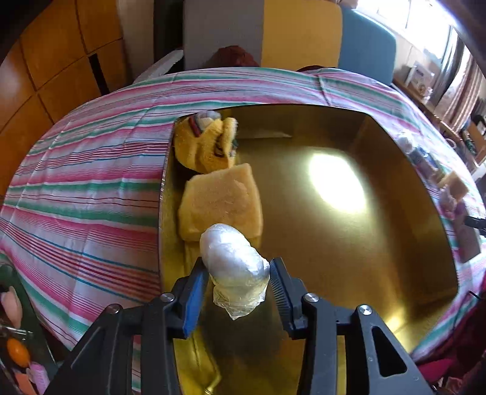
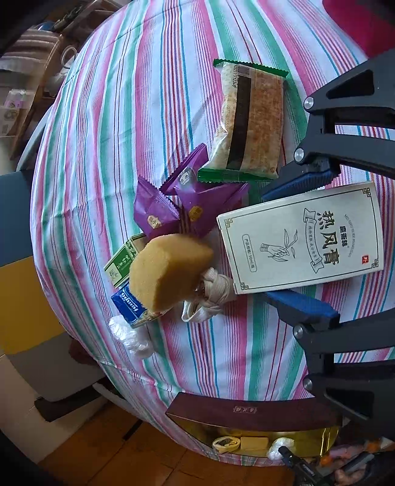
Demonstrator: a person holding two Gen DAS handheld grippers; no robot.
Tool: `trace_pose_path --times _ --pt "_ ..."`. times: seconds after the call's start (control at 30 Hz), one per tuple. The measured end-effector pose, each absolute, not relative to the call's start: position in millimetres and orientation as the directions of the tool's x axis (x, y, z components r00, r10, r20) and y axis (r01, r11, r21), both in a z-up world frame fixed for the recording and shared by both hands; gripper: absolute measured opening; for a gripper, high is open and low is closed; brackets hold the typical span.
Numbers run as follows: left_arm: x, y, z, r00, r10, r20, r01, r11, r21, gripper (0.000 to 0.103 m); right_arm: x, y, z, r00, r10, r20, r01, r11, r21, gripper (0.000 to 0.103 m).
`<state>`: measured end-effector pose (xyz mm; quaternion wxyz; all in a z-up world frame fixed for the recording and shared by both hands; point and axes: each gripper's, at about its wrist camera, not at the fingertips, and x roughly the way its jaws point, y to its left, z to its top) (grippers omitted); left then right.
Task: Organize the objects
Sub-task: 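Place the wrapped bundle in the tray beside the sponge, open left tool, then grasp the white medicine box with the right tool and set it in the tray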
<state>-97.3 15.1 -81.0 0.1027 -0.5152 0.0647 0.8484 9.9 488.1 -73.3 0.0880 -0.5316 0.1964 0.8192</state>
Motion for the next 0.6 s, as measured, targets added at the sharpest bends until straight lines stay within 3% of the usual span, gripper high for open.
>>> trace_pose_path --times 0.27,0.6 --pt "-84 4 -59 -0.510 0.094 -0.855 -0.225 -0.974 0.027 0.052 10 487 -74 -0.421 -0.062 -0.905 -0.344 -0.912 0.222 0.058" --pt "-61 -43 -35 -0.578 0.141 -0.804 -0.087 -0.990 -0.111 0.052 16 481 -55 -0.481 -0.031 -0.876 -0.345 -0.912 0.222 0.054"
